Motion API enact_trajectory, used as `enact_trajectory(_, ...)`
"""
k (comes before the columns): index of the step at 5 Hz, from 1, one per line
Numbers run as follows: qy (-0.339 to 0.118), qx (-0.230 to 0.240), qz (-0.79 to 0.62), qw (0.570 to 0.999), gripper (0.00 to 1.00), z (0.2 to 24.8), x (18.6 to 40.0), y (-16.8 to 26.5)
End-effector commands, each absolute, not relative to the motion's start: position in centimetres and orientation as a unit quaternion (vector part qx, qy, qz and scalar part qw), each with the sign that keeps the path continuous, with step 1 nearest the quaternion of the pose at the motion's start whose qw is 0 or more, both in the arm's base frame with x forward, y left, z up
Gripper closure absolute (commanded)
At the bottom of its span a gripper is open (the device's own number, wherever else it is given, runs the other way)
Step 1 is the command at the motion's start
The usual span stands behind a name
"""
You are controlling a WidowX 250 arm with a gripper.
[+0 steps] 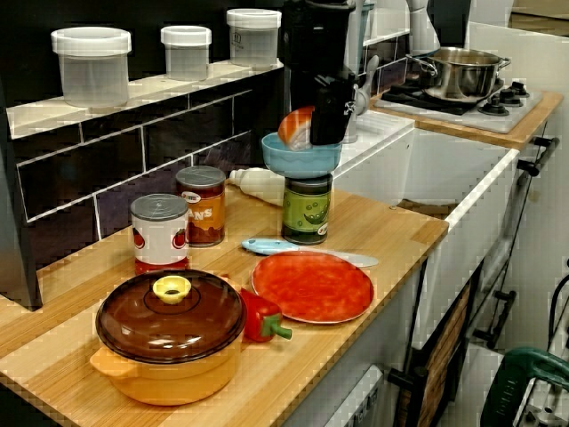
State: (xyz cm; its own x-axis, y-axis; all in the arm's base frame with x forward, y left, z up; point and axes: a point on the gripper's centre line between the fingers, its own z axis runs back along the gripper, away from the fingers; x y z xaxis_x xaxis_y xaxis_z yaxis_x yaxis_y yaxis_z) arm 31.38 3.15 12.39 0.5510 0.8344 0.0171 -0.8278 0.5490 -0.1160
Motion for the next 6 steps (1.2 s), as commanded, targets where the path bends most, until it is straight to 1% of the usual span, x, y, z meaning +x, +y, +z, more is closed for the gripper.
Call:
enact_trajectory(1, -0.062, -0.058, 0.478, 0.875, 1.0, 14.21, 31.18, 3.52)
enact_trajectory(3, -0.06, -0.057, 0.484, 0.871, 1.0, 13.86, 31.41, 3.52)
enact_trajectory(4, -0.06, -0.055, 0.489, 0.868, 0.95, 13.74, 31.58, 3.5)
enact_trajectory(5, -0.059, -0.052, 0.492, 0.867, 0.0, 13.4, 31.63, 3.39)
enact_trajectory(6, -0.059, -0.052, 0.493, 0.867, 0.0, 13.32, 31.65, 3.38)
